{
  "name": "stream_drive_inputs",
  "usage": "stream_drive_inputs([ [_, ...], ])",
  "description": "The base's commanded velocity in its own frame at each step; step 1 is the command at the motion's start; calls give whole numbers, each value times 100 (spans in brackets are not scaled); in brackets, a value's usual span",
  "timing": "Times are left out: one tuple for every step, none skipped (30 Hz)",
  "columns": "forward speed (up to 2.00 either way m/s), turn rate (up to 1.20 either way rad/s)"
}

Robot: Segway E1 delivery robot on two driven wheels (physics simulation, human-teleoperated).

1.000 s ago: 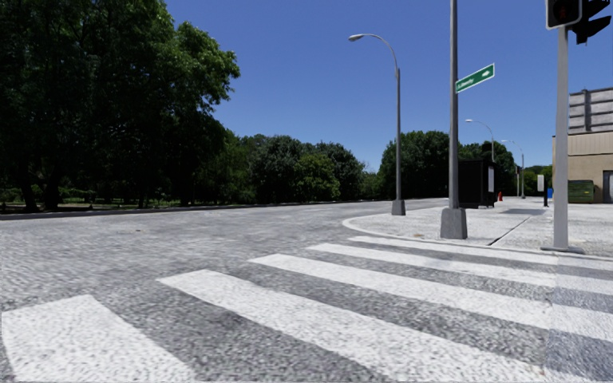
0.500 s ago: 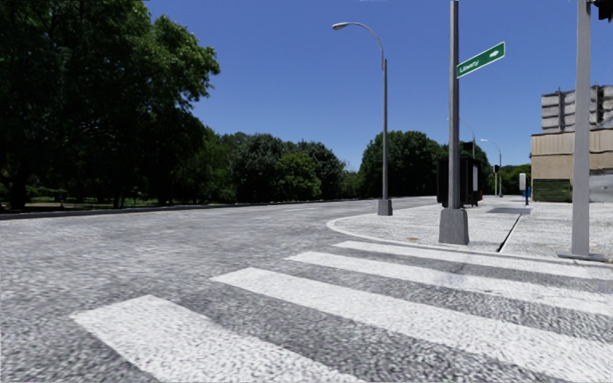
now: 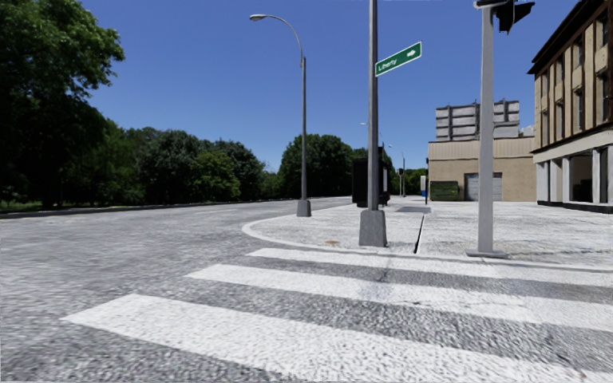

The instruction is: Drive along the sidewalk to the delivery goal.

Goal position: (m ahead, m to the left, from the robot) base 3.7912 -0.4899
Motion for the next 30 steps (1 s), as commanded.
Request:
stream_drive_inputs([
  [126, -18],
  [126, -18],
  [130, -18],
  [136, -18],
  [139, -17],
  [140, -17],
  [140, -17],
  [140, -19],
  [140, -19],
  [140, -22],
  [140, -27],
  [140, -36],
  [140, -46],
  [139, -51],
  [138, -53],
  [138, -53],
  [138, -54],
  [138, -54],
  [138, -54],
  [138, -54],
  [138, -54],
  [138, -54],
  [137, -54],
  [137, -54],
  [137, -54],
  [137, -54],
  [137, -49],
  [137, -31],
  [137, -7],
  [137, -7],
])
